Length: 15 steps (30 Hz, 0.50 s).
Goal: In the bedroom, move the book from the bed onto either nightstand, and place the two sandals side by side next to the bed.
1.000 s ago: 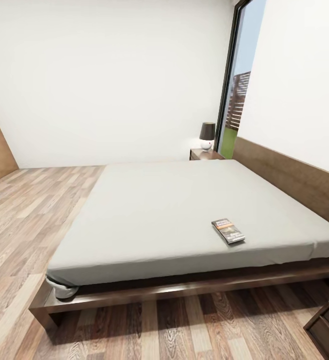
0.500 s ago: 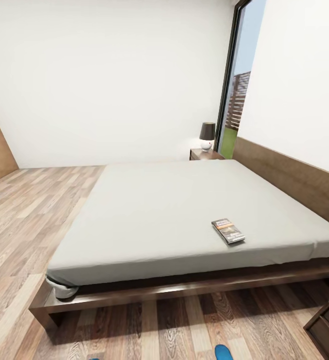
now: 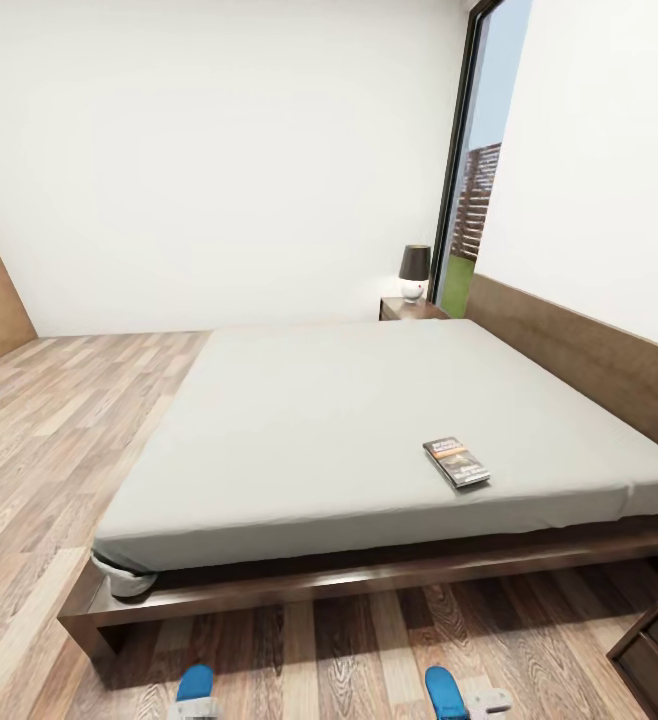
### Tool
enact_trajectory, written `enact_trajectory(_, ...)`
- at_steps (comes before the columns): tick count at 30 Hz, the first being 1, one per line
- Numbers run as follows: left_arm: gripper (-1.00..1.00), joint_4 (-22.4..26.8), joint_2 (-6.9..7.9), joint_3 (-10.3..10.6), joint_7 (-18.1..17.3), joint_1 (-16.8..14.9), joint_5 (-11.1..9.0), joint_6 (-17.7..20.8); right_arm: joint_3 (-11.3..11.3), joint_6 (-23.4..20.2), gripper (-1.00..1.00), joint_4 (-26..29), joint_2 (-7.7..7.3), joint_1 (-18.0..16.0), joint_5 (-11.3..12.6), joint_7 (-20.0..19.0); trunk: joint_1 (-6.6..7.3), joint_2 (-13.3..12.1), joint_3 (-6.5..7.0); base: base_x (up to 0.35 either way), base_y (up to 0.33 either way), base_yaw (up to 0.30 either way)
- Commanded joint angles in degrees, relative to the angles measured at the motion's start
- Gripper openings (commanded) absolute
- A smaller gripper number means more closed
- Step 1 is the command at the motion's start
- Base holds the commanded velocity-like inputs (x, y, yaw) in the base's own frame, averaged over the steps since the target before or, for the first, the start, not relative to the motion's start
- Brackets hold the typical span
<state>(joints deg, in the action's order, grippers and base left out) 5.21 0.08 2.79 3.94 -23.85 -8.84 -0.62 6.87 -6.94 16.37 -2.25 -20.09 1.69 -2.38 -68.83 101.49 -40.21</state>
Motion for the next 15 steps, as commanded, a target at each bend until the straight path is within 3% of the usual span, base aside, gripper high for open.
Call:
enact_trajectory(1, -1.0, 0.0, 0.0, 0.3, 0.2, -0.1, -0.6, 0.0, 0.4, -0.5, -1.0, 0.1, -0.04, -0.1, 0.2, 0.0, 0.01, 0.0, -0.06, 0.0, 0.0, 0.0)
enact_trajectory(15, -1.0, -0.1, 0.08, 0.1, -0.1, -0.5, -0.5, -0.5, 0.5, -1.1, -1.0, 0.5, 0.1, -1.9, -0.1, 0.0, 0.01, 0.0, -0.06, 0.0, 0.0, 0.0)
